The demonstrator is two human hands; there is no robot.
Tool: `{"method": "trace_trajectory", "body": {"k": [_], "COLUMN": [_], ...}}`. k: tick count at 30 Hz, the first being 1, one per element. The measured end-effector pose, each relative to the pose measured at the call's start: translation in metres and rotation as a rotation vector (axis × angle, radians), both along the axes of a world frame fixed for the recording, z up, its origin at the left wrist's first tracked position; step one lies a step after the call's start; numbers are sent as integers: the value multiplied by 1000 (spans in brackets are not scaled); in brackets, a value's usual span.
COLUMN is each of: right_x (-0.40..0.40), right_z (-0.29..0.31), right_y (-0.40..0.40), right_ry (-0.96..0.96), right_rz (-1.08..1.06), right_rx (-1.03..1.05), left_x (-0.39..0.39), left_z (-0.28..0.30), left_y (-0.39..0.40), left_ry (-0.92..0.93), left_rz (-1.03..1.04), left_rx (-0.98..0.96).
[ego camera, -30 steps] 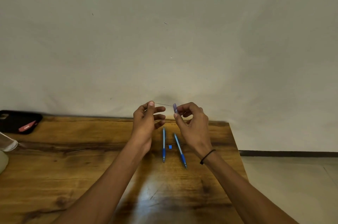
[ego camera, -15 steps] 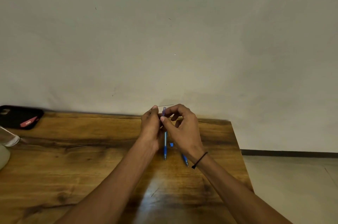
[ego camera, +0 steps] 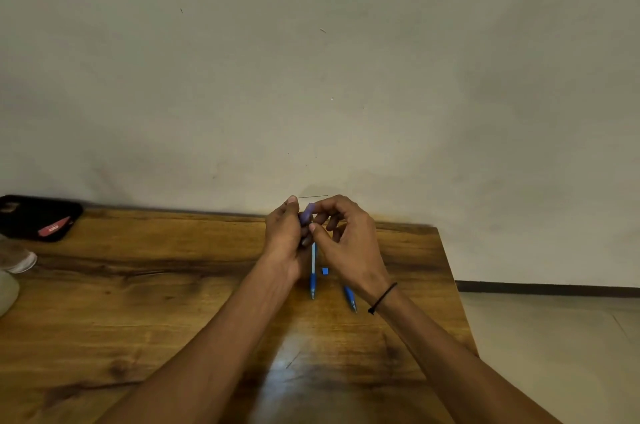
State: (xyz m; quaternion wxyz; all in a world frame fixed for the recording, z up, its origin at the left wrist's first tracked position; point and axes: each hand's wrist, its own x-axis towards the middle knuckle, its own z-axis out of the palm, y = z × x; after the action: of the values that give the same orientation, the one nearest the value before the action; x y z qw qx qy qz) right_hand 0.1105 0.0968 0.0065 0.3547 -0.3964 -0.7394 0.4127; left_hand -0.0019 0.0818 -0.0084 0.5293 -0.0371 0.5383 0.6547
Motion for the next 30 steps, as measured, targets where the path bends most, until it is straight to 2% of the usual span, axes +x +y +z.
{"method": "trace_trajectory", "body": {"k": [5,11,14,22,30], "right_x": [9,25,27,22,21], "right_z": [-13,-46,-63,-74,-74], "right_y": [14,32,30,25,18], "right_ry": [-157,-555,-690,-870,-949], "right_rz": [3,152,189,244,289], "right_rx": [90,190,239,341,455], "left_x": [-5,-8,-11,-10,-8], "left_z": [-4,-9,-13,-12,-13], "left_y": [-1,-8,-10,-13,-14], "left_ry": [30,39,66,95,86], "left_rz": [4,-23,-14,-32,-38], "left_rx": [47,50,42,44,56]}}
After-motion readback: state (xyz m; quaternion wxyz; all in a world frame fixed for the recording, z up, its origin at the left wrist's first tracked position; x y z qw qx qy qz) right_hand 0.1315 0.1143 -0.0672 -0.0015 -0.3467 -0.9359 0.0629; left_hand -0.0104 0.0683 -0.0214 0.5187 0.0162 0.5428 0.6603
